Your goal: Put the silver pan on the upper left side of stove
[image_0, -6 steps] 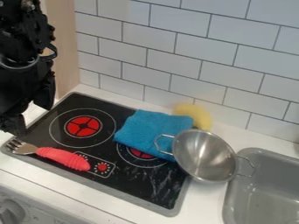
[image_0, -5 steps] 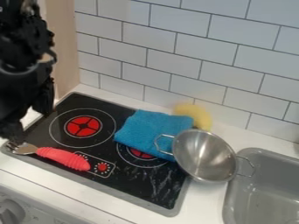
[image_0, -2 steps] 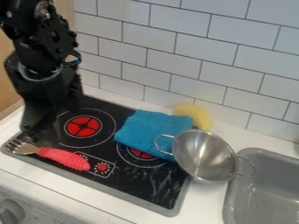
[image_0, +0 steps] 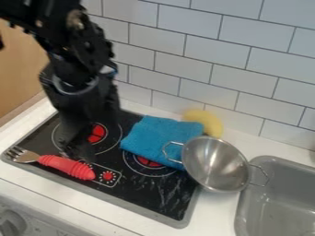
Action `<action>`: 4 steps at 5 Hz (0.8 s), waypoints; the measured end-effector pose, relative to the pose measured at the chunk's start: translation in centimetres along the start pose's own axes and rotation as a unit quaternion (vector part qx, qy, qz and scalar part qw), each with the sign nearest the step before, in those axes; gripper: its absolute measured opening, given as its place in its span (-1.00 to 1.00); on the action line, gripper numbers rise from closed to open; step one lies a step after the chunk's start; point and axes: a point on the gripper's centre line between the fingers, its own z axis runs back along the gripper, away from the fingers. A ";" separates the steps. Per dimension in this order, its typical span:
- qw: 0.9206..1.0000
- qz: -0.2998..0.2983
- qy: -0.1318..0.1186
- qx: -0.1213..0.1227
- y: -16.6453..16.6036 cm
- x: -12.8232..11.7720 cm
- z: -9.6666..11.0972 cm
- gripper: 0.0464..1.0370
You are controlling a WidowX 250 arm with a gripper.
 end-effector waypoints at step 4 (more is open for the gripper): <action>0.991 -0.117 0.071 -0.001 -0.9 -7.1 -3.3 0.92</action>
